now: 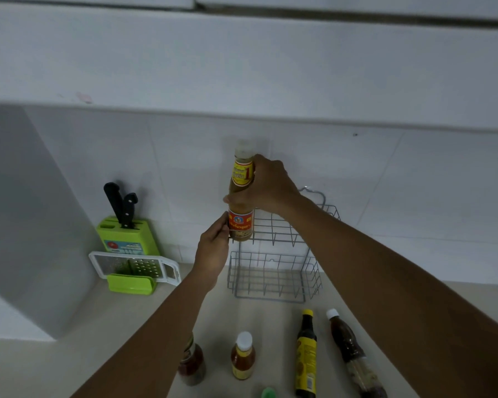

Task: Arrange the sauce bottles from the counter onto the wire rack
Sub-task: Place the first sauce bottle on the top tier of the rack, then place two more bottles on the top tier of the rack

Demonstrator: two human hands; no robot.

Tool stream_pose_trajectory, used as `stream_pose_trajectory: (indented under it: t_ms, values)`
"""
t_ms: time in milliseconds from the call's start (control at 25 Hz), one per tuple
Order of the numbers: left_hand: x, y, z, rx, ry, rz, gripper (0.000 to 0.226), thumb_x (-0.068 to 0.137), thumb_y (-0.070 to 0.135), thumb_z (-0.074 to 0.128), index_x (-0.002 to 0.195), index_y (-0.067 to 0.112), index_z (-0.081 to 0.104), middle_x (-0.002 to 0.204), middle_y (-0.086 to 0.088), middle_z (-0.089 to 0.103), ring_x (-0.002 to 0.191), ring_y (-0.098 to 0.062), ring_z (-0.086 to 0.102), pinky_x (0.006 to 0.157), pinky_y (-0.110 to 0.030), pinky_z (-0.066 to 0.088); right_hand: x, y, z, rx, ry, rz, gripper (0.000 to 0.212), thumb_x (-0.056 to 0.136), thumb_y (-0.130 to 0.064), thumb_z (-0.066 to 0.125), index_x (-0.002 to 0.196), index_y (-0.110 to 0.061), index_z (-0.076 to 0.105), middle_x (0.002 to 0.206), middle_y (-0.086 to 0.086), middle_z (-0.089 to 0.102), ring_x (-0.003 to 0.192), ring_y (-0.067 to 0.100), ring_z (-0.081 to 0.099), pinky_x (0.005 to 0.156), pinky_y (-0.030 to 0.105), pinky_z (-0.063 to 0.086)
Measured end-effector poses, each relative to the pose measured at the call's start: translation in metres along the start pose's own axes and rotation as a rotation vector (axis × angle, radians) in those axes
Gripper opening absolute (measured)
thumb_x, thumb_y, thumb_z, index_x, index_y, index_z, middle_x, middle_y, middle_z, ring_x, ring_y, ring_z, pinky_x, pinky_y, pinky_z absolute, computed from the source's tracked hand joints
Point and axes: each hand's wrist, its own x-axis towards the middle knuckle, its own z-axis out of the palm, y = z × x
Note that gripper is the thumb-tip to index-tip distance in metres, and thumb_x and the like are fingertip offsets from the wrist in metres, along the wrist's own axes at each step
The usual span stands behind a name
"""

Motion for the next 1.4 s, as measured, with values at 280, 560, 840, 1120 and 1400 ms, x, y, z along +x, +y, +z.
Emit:
stream_pose_trajectory:
  t_ms: [280, 560, 840, 1120, 1400]
  values:
    - [0.0, 0.0, -0.001, -0.002, -0.004, -0.007, 0.042, 0.104, 0.011, 0.039, 0.143, 0.022, 0.05, 0.145, 0.0, 0.054, 0.132, -0.016, 0.051, 0.118, -0.041, 0.035, -0.004, -0.005, 0.006, -0.073, 0.005, 0.019, 0.084, 0.061, -0.045, 0.092, 0.128, -0.015, 0.05, 0.115, 0.003, 0.068, 0.103, 0.024, 0.067, 0.089, 0.04, 0.059]
    - [0.0, 0.001, 0.0, 0.019, 0.004, -0.019, 0.042, 0.104, 0.014, 0.039, 0.144, 0.023, 0.049, 0.147, 0.001, 0.053, 0.133, -0.016, 0.05, 0.118, -0.042, 0.034, 0.0, -0.001, 0.004, -0.057, -0.074, 0.01, 0.079, 0.061, -0.037, 0.091, 0.126, -0.015, 0.051, 0.11, 0.004, 0.068, 0.099, 0.025, 0.069, 0.087, 0.043, 0.061]
    - [-0.007, 0.008, 0.002, -0.087, 0.076, -0.119, 0.043, 0.103, 0.021, 0.038, 0.145, 0.023, 0.046, 0.143, 0.003, 0.052, 0.129, -0.015, 0.049, 0.117, -0.042, 0.035, -0.007, 0.004, 0.002, 0.029, -0.131, 0.028, 0.082, 0.064, -0.039, 0.093, 0.131, -0.015, 0.051, 0.119, 0.003, 0.068, 0.105, 0.022, 0.067, 0.09, 0.035, 0.057]
    - [-0.116, 0.051, 0.057, -0.13, -0.041, -0.24, 0.03, 0.091, -0.005, 0.037, 0.111, 0.011, 0.053, 0.099, -0.012, 0.059, 0.076, -0.024, 0.06, 0.087, -0.046, 0.054, -0.093, 0.062, -0.032, 0.227, 0.251, -0.066, 0.04, 0.08, -0.024, 0.084, 0.116, -0.018, 0.067, 0.094, 0.0, 0.072, 0.08, 0.014, 0.068, 0.071, 0.022, 0.057]
    - [-0.112, -0.052, 0.152, 0.734, -0.428, -0.055, 0.035, 0.093, 0.022, 0.049, 0.128, 0.02, 0.049, 0.122, -0.009, 0.06, 0.098, -0.023, 0.064, 0.08, -0.036, 0.054, -0.219, 0.198, -0.006, 0.013, 0.169, 0.267, 0.013, 0.086, -0.018, 0.072, 0.094, -0.028, 0.07, 0.063, -0.013, 0.063, 0.056, 0.004, 0.062, 0.059, 0.026, 0.057]
